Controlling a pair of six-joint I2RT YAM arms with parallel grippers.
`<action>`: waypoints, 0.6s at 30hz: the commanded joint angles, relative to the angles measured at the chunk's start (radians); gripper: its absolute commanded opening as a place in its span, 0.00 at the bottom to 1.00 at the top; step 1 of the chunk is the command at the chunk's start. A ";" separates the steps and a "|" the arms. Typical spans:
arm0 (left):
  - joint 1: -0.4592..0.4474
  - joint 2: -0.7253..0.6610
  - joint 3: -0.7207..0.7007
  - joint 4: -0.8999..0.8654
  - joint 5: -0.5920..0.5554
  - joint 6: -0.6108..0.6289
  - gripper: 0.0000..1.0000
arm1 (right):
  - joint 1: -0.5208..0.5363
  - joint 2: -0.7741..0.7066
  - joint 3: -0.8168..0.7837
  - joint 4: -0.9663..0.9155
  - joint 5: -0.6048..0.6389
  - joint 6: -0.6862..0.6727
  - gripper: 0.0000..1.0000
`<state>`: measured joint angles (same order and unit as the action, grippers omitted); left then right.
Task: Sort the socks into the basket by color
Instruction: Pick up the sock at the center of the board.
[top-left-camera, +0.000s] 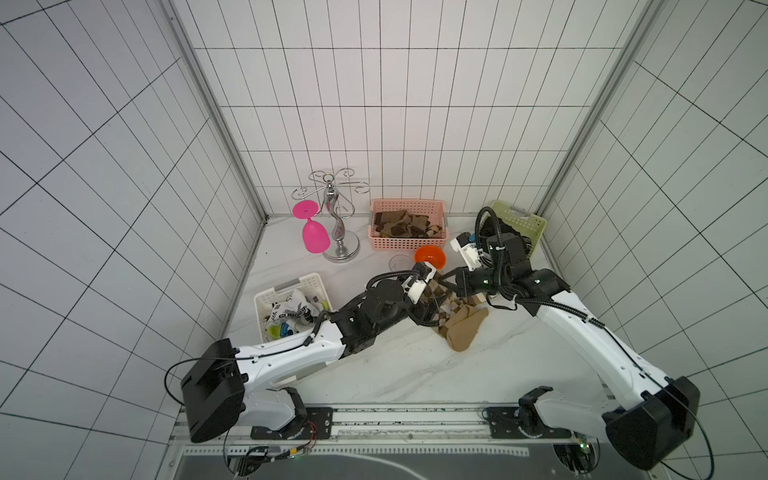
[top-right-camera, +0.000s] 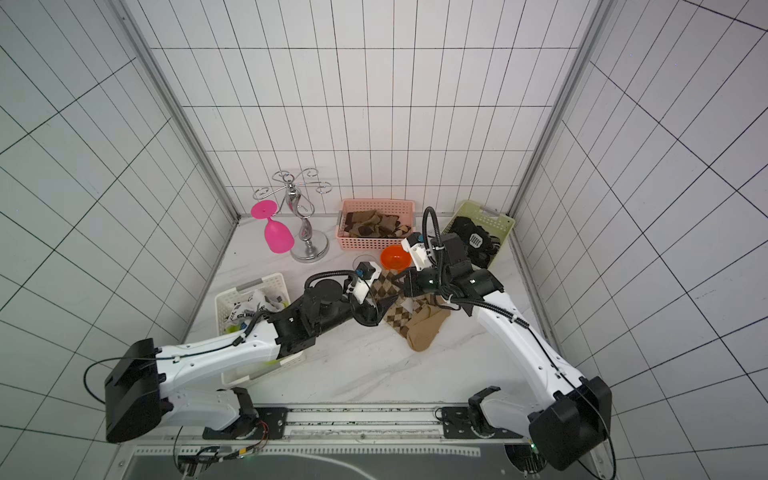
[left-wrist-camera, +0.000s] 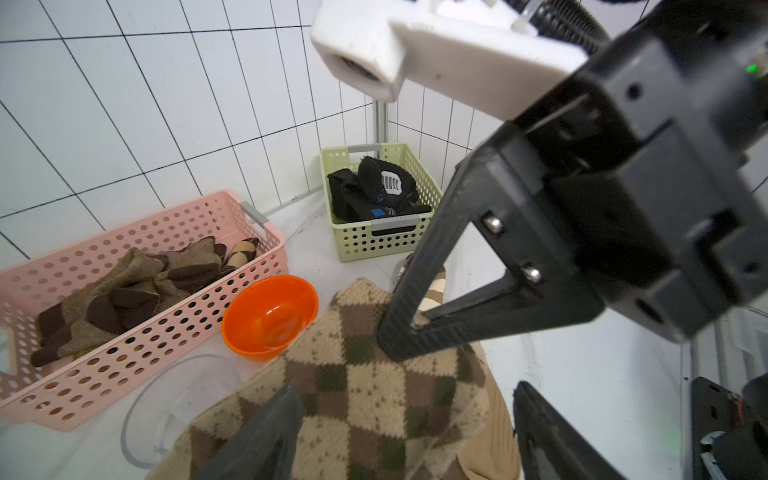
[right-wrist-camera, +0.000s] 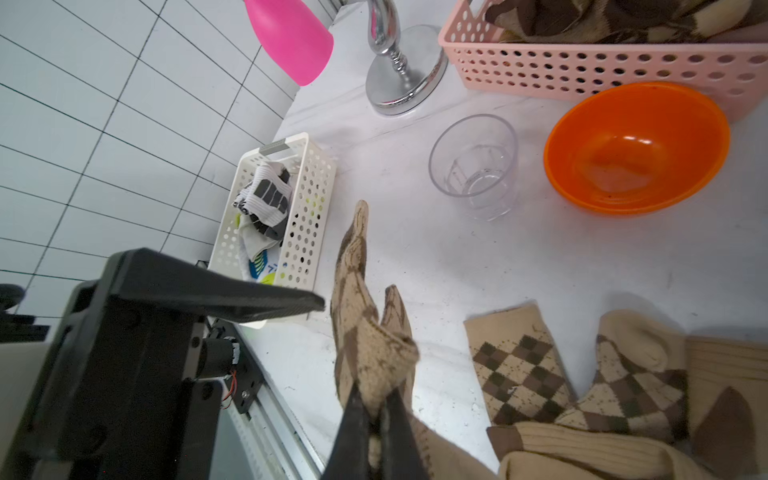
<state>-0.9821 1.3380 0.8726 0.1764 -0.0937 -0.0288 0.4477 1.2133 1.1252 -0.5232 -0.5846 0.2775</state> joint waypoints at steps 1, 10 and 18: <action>-0.007 0.035 -0.006 0.064 -0.059 0.040 0.81 | 0.007 -0.029 0.121 0.027 -0.103 0.023 0.00; -0.010 0.085 0.006 0.071 0.012 0.041 0.50 | 0.004 -0.046 0.128 0.051 -0.116 0.048 0.00; -0.010 0.041 0.011 0.032 0.003 0.041 0.00 | -0.024 -0.035 0.143 0.051 -0.097 0.053 0.01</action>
<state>-0.9886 1.4033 0.8730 0.2249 -0.0921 -0.0010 0.4389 1.1885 1.1389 -0.4950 -0.6708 0.3298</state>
